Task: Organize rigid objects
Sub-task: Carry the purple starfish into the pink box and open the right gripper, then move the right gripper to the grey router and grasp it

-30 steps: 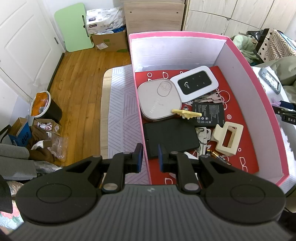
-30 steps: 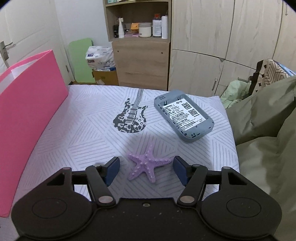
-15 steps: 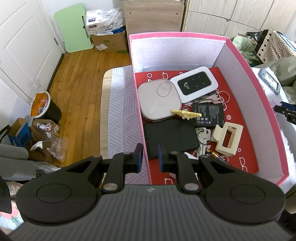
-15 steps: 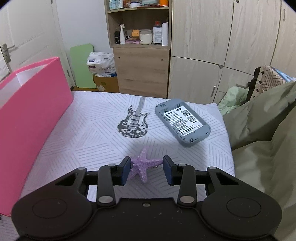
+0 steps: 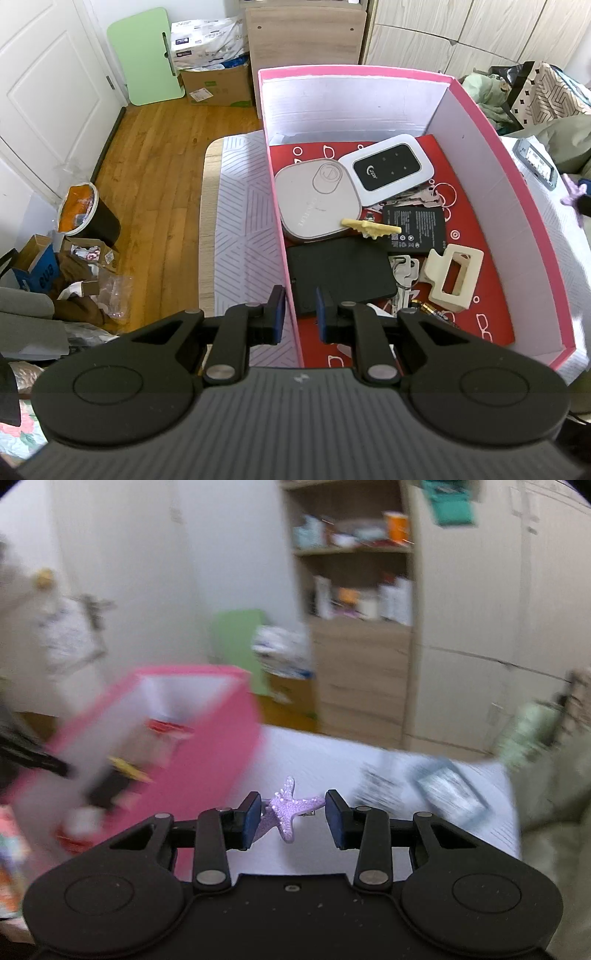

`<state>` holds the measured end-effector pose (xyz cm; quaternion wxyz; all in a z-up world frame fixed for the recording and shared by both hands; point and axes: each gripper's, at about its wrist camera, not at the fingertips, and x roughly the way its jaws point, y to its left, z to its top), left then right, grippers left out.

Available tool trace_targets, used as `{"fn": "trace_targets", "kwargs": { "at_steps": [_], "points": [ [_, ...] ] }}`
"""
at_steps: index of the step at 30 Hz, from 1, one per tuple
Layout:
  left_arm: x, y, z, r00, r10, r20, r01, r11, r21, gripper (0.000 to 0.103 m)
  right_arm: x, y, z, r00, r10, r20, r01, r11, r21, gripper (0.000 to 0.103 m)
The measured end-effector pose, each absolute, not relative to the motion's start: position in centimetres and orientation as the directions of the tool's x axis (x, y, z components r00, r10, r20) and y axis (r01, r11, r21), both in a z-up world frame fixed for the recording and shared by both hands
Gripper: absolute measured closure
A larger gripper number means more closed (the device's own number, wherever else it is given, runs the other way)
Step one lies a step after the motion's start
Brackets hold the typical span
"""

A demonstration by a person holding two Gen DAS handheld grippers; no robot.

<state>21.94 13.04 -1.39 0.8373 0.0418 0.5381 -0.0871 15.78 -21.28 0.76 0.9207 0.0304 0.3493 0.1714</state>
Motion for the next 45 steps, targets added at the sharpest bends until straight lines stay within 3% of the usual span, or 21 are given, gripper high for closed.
{"fn": "trace_targets", "kwargs": {
  "at_steps": [4, 8, 12, 16, 24, 31, 37, 45],
  "points": [
    [21.9, 13.1, -1.4, 0.408, -0.107, -0.906, 0.191, 0.981, -0.030, 0.088, 15.3, -18.2, 3.5, 0.622, 0.529, -0.577, -0.478, 0.840, 0.255, 0.060],
    [21.8, 13.2, -1.4, 0.410, -0.110, -0.906, 0.192, 0.981, -0.032, 0.088, 15.4, -13.7, 4.0, 0.487, 0.649, -0.584, -0.626, 0.726, 0.284, 0.060],
    [21.8, 13.3, -1.3, 0.411, -0.113, -0.905, 0.199, 0.980, -0.032, 0.088, 16.1, -10.3, 2.7, 0.388, 0.650, -0.653, -0.693, 0.673, 0.259, 0.060],
    [21.8, 13.5, -1.4, 0.411, -0.124, -0.903, 0.197, 0.979, -0.044, 0.088, 17.0, -8.5, 1.5, 0.271, 0.681, -0.680, -0.708, 0.620, 0.338, 0.060],
    [21.8, 13.5, -1.4, 0.411, -0.130, -0.902, 0.198, 0.979, -0.051, 0.088, 17.7, -6.3, -0.1, 0.197, 0.635, -0.747, -0.689, 0.632, 0.356, 0.059],
    [21.8, 13.5, -1.4, 0.411, -0.132, -0.902, 0.195, 0.979, -0.054, 0.087, 17.4, -7.5, 0.5, 0.239, 0.649, -0.722, -0.667, 0.650, 0.364, 0.054],
    [21.8, 13.6, -1.3, 0.413, -0.133, -0.901, 0.183, 0.981, -0.062, 0.087, 16.6, -11.6, 2.7, 0.369, 0.668, -0.647, -0.610, 0.699, 0.374, 0.053],
    [21.8, 13.8, -1.4, 0.417, -0.138, -0.898, 0.161, 0.984, -0.077, 0.087, 15.2, -19.4, 3.8, 0.572, 0.587, -0.574, -0.450, 0.809, 0.379, 0.041]
  ]
}}
